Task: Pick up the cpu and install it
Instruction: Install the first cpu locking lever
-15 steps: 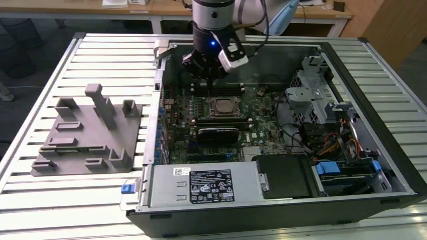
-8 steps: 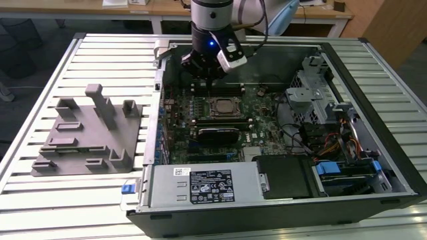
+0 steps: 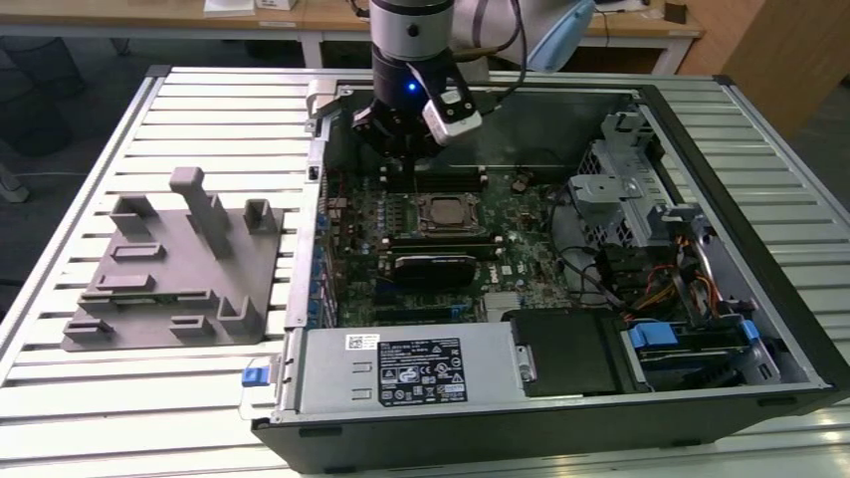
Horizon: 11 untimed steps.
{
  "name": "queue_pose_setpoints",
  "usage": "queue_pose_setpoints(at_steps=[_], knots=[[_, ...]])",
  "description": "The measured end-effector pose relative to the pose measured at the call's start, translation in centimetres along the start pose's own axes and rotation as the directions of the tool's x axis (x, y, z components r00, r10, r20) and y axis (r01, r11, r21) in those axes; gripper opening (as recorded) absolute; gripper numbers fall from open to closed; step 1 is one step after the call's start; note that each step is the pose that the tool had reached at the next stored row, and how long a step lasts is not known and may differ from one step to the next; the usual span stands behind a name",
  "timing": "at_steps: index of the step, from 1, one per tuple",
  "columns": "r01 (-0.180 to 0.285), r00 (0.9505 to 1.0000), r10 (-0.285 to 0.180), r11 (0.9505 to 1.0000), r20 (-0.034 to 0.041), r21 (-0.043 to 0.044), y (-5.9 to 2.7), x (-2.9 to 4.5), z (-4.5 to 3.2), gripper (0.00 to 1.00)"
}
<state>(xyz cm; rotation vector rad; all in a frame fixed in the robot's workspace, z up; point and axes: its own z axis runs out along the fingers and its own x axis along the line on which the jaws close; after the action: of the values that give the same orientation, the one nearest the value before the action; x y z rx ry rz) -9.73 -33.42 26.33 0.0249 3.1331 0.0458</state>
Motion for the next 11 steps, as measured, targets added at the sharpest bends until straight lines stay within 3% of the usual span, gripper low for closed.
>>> queue_pose_setpoints(at_steps=[11], knots=[[0.009, 1.0000, -0.009, 1.0000, -0.0005, 0.0002, 1.92, 0.29, 0.36, 0.11]])
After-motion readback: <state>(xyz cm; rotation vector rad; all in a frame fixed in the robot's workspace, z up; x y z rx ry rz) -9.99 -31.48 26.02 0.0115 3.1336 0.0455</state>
